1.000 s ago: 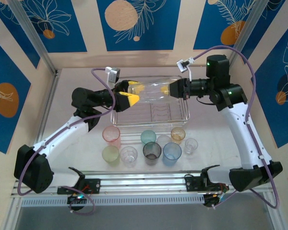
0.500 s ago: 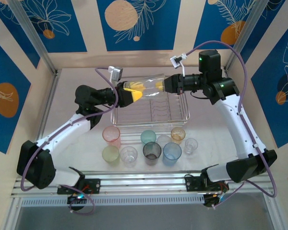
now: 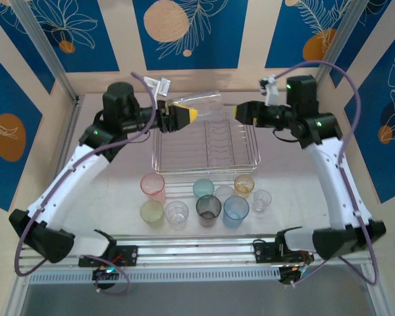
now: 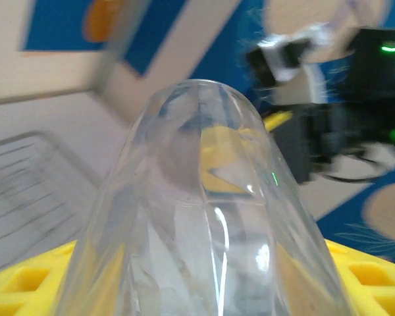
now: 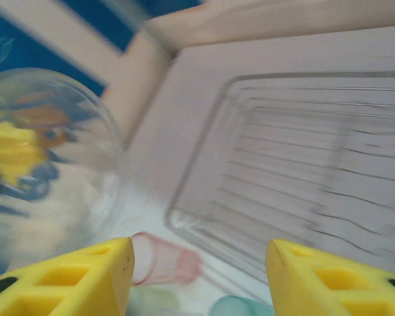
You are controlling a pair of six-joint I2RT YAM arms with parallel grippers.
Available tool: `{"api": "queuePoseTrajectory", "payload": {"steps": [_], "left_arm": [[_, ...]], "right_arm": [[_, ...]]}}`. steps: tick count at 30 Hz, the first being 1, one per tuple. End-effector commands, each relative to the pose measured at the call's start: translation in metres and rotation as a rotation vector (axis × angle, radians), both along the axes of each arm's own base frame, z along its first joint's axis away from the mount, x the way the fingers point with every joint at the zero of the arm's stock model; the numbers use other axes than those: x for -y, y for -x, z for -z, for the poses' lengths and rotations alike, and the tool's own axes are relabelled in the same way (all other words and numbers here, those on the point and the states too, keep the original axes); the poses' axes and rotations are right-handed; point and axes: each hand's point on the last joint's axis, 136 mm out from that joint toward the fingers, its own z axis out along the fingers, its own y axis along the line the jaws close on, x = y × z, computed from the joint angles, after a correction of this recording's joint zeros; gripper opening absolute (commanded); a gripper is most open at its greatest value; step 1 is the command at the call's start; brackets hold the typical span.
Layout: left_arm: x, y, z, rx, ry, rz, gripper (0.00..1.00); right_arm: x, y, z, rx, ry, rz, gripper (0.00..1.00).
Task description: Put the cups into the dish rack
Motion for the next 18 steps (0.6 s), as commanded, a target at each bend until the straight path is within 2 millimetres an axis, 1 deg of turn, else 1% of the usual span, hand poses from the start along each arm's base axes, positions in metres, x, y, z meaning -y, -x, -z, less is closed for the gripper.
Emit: {"api": "queuePoseTrajectory", "payload": {"steps": [1,3,5,9,11,14,18], "left_arm": [[-0.051,-0.023,0.09,-0.182,-0.516,-0.187,0.0],[-0.062,-0.038,0.107,-0.228,-0.677,-0.217,0.0],[-0.065,-0.049,0.121,-0.261,-0.786,-0.208,0.0],[-0.069,-0.075,0.157,-0.305,-0.965,-0.204,0.0],[-0.07,-0.088,0.173,-0.312,-1.027,-0.211,0.0],[-0.068,-0.105,0.194,-0.324,-1.07,-0.221,0.0],[-0.069,-0.124,0.214,-0.325,-1.131,-0.252,0.0]], "right_arm": [[0.053,0.013,0.02,-0.02,0.113,0.241,0.58],[0.069,0.02,0.033,-0.042,0.131,0.299,0.58],[0.079,0.027,0.043,-0.059,0.145,0.331,0.58],[0.089,0.039,0.066,-0.101,0.168,0.358,0.59],[0.091,0.043,0.075,-0.126,0.181,0.357,0.59],[0.093,0.047,0.091,-0.163,0.199,0.357,0.59],[0.093,0.049,0.107,-0.206,0.202,0.357,0.6]]}}
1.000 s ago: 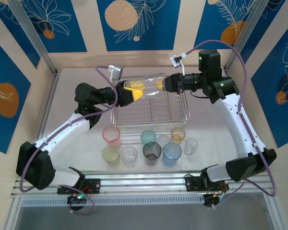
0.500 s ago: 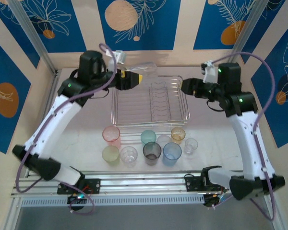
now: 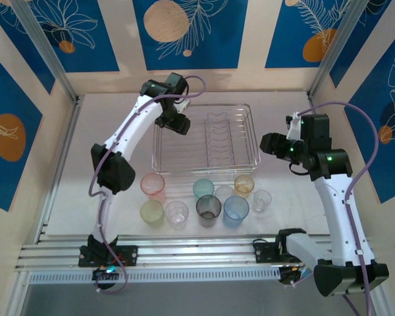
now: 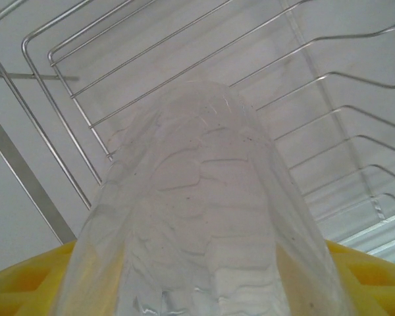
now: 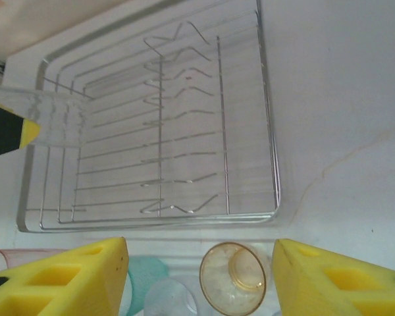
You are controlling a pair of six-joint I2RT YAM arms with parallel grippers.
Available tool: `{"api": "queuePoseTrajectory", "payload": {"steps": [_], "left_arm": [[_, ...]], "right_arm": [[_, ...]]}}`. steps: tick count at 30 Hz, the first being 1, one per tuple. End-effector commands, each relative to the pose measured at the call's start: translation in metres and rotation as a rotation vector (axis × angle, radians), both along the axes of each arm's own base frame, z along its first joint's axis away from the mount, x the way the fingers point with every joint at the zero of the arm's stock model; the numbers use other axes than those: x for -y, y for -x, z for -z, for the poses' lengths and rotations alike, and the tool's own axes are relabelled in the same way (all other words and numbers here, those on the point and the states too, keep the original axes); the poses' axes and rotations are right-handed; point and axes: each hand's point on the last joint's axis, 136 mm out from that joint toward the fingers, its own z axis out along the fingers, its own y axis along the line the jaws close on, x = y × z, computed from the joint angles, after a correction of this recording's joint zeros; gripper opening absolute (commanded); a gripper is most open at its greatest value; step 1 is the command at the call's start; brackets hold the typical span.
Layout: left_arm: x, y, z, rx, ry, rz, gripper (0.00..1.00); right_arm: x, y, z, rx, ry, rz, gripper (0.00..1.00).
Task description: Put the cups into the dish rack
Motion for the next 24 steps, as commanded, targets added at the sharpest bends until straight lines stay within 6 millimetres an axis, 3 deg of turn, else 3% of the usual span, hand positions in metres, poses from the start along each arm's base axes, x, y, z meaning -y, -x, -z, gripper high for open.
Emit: {"api": "queuePoseTrajectory", "payload": {"steps": [1,11,24], "left_arm": [[-0.015,-0.01,-0.011,0.054,-0.089,-0.002,0.0],[-0.026,-0.039,0.028,0.021,-0.099,-0.091,0.0],[-0.032,-0.068,0.043,0.04,-0.03,-0.141,0.0]], "right_arm": [[0.003,0.007,0.011,-0.029,0.005,0.01,0.6],[-0.002,0.009,0.027,-0.07,-0.026,0.001,0.62],[-0.009,0.01,0.032,-0.091,-0.045,-0.013,0.62]]}}
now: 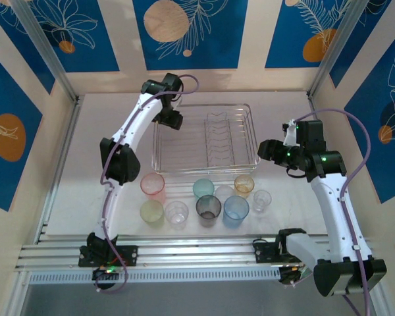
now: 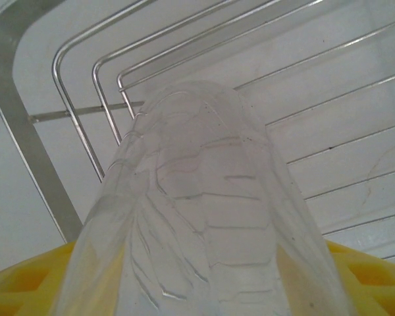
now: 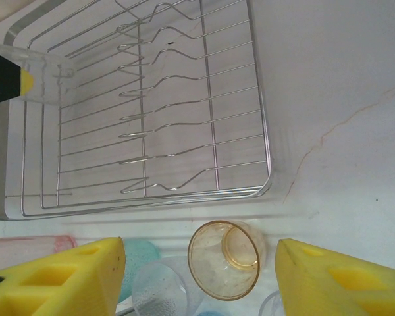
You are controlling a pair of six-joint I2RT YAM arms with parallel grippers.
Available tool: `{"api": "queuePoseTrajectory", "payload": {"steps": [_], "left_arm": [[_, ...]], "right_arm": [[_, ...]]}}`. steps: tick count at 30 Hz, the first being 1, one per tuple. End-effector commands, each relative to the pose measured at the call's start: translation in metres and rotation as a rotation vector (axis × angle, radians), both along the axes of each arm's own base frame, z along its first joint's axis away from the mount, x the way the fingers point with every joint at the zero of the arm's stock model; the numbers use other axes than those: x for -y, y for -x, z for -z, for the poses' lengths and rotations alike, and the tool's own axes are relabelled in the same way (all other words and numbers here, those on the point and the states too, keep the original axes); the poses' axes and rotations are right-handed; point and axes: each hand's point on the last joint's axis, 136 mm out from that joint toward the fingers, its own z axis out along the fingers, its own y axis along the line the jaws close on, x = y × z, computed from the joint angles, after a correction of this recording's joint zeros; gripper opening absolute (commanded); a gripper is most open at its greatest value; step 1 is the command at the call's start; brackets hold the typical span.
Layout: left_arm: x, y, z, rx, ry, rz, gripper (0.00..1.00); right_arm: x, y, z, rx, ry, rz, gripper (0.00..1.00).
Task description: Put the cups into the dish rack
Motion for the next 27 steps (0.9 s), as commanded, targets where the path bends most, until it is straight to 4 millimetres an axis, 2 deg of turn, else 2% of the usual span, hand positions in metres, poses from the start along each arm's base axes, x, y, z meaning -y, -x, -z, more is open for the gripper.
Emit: {"api": "queuePoseTrajectory", "payload": {"steps": [1,6,9,13,14,15,17,19,22,27], "left_arm": [[0.002,-0.012,0.003,0.018,0.034,-0.015,0.0],[0.005,-0.015,0.011,0.009,0.051,-0.01,0.04],[0.008,-0.012,0.017,-0.025,0.08,-0.011,0.0],[0.007,-0.01,0.023,-0.043,0.073,-0.012,0.0],[0.005,-0.011,0.024,-0.043,0.064,-0.015,0.04],[0.003,-0.012,0.025,-0.041,0.056,-0.018,0.13],[0.001,-0.013,0.026,-0.036,0.044,-0.021,0.35],[-0.002,-0.015,0.026,-0.029,0.033,-0.027,0.62],[-0.005,-0.02,0.023,-0.002,0.016,-0.035,0.78],[-0.003,-0.026,0.012,0.043,0.028,-0.033,0.82]], "right_arm": [[-0.007,0.004,0.002,-0.01,-0.023,-0.014,0.62],[-0.007,0.005,0.004,-0.018,-0.01,-0.015,0.62],[-0.006,0.005,0.004,-0.021,-0.002,-0.011,0.62],[-0.007,0.006,0.005,-0.025,0.003,-0.012,0.62],[-0.008,0.006,0.006,-0.026,0.002,-0.014,0.62],[-0.008,0.007,0.006,-0.027,0.002,-0.016,0.62],[-0.009,0.008,0.007,-0.031,0.004,-0.021,0.62],[-0.01,0.009,0.009,-0.035,0.006,-0.025,0.63],[-0.011,0.011,0.008,-0.034,0.009,-0.031,0.65],[-0.011,0.014,0.007,-0.028,0.014,-0.033,0.66]]}}
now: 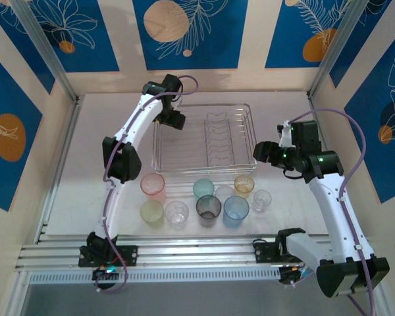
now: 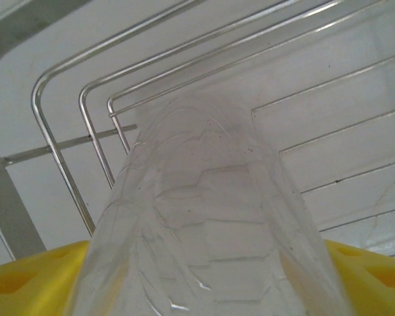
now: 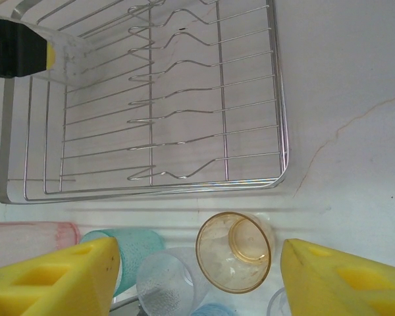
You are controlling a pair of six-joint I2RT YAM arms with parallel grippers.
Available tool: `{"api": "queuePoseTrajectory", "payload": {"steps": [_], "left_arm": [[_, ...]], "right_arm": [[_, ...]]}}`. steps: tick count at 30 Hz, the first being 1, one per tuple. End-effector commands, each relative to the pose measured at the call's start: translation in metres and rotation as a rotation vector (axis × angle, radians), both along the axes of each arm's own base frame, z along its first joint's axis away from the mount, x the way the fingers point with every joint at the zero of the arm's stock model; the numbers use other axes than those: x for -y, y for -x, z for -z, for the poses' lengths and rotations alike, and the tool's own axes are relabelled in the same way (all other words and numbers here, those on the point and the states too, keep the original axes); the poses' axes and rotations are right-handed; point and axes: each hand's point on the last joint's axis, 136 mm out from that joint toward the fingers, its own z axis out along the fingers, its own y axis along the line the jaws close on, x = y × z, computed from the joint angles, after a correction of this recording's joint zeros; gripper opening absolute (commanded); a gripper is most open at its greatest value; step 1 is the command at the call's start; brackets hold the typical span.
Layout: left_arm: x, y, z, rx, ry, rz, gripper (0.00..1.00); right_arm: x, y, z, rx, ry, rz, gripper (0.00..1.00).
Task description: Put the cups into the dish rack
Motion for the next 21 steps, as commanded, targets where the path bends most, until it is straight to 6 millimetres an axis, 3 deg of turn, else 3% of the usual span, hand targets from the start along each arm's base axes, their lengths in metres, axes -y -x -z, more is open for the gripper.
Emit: {"api": "queuePoseTrajectory", "payload": {"steps": [1,12,13,21], "left_arm": [[-0.006,-0.01,-0.008,0.041,-0.002,-0.023,0.82],[-0.013,-0.019,-0.031,0.125,-0.027,-0.029,0.96],[-0.012,-0.02,-0.035,0.138,-0.023,-0.03,0.99],[-0.01,-0.011,-0.079,0.232,0.038,-0.026,1.0]], "right_arm": [[0.001,0.009,0.003,-0.015,0.004,0.009,0.66],[-0.003,0.013,0.005,-0.024,0.003,-0.007,0.66],[-0.003,0.013,0.005,-0.023,0.004,-0.01,0.66],[-0.018,0.021,0.002,-0.046,-0.026,-0.072,0.68]]}}
